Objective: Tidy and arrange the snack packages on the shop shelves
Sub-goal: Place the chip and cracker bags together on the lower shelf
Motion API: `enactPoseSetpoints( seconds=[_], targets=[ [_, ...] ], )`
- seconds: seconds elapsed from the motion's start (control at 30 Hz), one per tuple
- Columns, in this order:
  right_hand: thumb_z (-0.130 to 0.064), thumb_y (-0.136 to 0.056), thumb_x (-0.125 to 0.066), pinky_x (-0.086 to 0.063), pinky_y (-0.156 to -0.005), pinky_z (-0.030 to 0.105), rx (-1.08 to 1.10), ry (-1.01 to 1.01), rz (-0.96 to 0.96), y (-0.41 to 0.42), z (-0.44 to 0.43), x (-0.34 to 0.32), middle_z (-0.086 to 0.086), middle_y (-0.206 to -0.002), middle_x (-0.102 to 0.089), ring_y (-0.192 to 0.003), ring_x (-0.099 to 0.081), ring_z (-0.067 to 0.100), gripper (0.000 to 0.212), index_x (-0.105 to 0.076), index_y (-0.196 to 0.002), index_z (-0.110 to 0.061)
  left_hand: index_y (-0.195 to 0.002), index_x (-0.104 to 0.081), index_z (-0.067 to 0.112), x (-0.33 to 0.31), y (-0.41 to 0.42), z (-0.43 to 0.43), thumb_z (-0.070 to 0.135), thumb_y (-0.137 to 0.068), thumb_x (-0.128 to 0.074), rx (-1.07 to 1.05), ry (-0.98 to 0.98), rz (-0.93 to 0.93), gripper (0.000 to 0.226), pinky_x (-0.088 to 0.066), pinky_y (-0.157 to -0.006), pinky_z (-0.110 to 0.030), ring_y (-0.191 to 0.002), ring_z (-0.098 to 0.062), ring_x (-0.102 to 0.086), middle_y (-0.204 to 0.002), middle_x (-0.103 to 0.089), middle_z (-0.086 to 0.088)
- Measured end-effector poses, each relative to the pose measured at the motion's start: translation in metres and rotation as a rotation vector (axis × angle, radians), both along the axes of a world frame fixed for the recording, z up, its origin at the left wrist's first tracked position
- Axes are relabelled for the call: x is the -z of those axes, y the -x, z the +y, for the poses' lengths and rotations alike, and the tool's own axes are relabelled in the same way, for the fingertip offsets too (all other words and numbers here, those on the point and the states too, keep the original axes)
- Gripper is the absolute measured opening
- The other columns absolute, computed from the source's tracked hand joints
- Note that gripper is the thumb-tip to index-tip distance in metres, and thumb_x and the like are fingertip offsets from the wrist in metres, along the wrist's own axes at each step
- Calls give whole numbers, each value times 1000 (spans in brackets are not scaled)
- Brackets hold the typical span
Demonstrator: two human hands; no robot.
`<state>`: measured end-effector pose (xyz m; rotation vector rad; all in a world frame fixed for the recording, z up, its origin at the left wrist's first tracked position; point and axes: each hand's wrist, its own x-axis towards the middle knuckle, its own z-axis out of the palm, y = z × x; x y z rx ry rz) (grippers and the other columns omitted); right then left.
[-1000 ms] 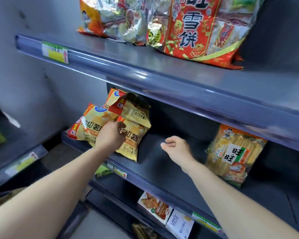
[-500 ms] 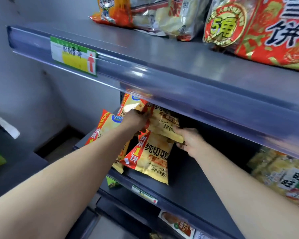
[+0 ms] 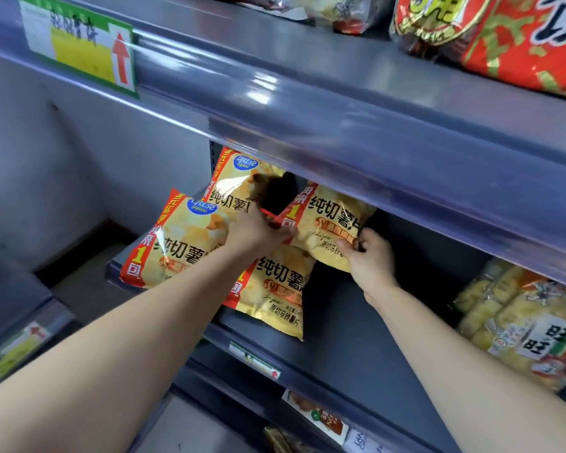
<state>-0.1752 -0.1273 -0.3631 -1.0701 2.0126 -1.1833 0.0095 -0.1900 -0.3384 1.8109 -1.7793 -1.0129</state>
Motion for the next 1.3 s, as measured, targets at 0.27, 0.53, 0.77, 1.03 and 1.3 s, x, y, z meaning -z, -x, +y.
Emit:
enactPoseSetpoints(
  seconds=[0.27,0.53,0.77,1.03,1.3],
  targets=[
    [-30,-88,-67,-49,-79,35,169,89,368,9,1,2,14,-106,-70,-98,-63,36,29,-64,-102,-6,-111,-59,6,5,-3,15,13,-61,-89,-126,-406,308,59,-57,-84,-48,-89,-35,-69,-100,-69,-16],
    [-32,-91,-62,-52,-80,46,260,153,431,6,8,8,14,-107,-70,-98,-63,39,28,-63,-108,-10,-109,-59,3,-4,-30,7,11,-68,-86,-347,-345,503,50,-57,-79,-53,-84,-38,-69,-99,-69,-22],
    [-28,-90,-63,-49,-72,43,255,115,517,18,19,26,17,-102,-70,-93,-61,41,23,-63,-99,-7,-112,-60,10,-6,-35,9,5,-78,-77,-506,-185,756,38,-58,-78,-48,-84,-33,-68,-102,-69,-15],
    [-24,-85,-69,-47,-68,39,78,-27,575,16,20,39,19,-87,-71,-83,-62,41,15,-66,-87,-9,-117,-62,6,-4,-30,11,-5,-76,-73,-198,-159,854,44,-57,-74,-41,-80,-25,-70,-92,-72,-5],
    [0,-83,-56,-46,-77,32,36,-135,434,8,-3,23,23,-104,-69,-99,-63,40,26,-70,-104,-2,-123,-55,3,7,-14,20,-11,-78,-68,-18,-184,755,48,-56,-84,-44,-98,-29,-67,-105,-70,-11]
  ],
)
